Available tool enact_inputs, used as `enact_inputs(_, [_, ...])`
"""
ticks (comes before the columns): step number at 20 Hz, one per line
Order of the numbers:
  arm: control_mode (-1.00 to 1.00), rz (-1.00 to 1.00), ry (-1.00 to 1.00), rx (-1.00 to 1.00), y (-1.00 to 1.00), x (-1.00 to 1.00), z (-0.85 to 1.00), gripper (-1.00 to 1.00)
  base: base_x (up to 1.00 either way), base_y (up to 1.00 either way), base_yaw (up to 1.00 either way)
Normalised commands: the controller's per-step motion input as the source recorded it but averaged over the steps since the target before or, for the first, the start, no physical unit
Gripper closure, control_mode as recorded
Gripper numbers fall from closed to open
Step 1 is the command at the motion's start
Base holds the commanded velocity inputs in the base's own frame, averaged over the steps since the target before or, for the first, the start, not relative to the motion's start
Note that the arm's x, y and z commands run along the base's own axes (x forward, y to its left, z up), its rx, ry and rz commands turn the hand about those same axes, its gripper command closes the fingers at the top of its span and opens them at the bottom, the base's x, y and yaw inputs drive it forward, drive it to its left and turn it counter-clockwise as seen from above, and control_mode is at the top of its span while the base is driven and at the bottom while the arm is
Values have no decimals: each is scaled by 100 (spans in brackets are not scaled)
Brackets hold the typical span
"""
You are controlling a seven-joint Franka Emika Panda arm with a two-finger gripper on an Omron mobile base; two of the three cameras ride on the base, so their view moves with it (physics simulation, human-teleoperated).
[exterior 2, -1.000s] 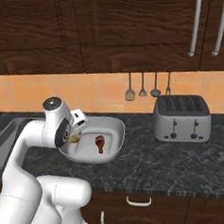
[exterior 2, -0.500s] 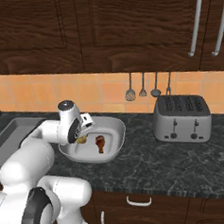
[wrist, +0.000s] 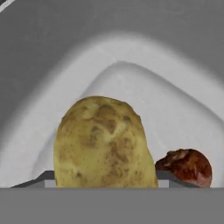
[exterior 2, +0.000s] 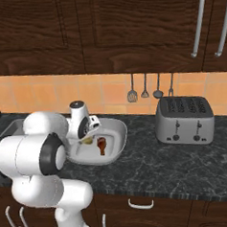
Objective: Place one potato and one chicken drumstick in each tupperware on the nearby counter, to pack two identical lunches.
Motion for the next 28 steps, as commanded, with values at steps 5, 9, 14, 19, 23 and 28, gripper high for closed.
enact_inputs(5, [-100, 0, 0, 0, 0, 25, -56, 100, 0, 0, 0])
enact_inputs(9, [-100, 0, -1, 0, 0, 9, -8, -100, 0, 0, 0])
enact_inputs(14, [-100, -1, -8, 0, 3, 0, 42, -100, 0, 0, 0])
enact_inputs(19, [-100, -1, -3, -1, 6, 4, 17, -100, 0, 0, 0])
enact_inputs(23, [-100, 0, -3, -3, 0, -10, 4, -100, 0, 0, 0])
enact_inputs(28, [-100, -5, -26, 0, 0, -100, 81, -100, 0, 0, 0])
